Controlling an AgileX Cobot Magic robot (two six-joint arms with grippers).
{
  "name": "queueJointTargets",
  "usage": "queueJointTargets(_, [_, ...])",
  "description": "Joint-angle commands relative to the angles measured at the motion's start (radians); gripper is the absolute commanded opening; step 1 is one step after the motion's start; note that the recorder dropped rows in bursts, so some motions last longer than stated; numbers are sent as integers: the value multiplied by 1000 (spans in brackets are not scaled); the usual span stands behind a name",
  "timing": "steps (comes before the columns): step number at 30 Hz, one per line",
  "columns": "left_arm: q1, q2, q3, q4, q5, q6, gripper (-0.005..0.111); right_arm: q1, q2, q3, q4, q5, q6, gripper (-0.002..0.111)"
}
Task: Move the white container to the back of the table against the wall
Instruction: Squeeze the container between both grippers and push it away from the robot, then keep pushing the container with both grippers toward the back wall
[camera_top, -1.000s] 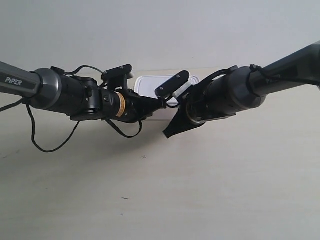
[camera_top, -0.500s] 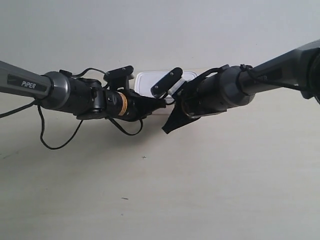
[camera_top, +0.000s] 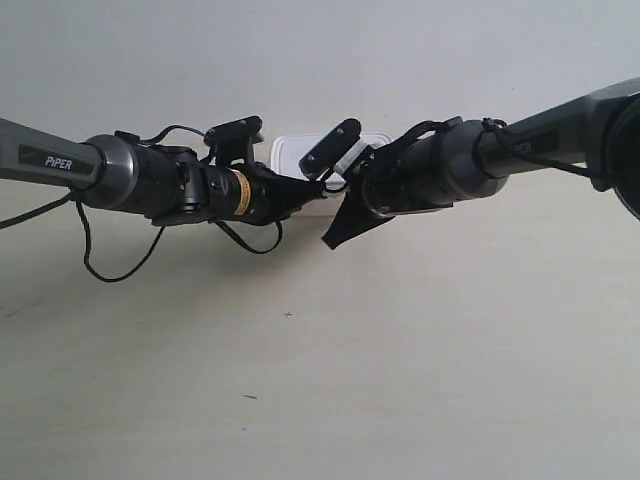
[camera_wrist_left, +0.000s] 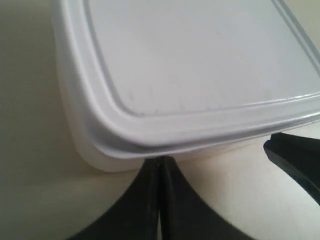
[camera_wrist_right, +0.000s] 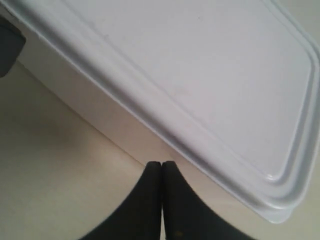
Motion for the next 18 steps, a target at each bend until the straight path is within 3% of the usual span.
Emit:
queueJointTargets(1, [4, -4, -8, 120, -13, 2, 0, -2, 36, -33, -4, -6, -63, 0])
queueJointTargets(5, [6, -19, 4, 404, -5, 0, 0, -6, 58, -49, -23, -13, -115, 0])
queueJointTargets(10, [6, -29, 4, 648, 19, 6, 0, -53, 61, -58, -16, -62, -113, 0])
queueJointTargets(18, [6, -27, 2, 694, 67, 146, 0, -87, 66, -58, -5, -157, -115, 0])
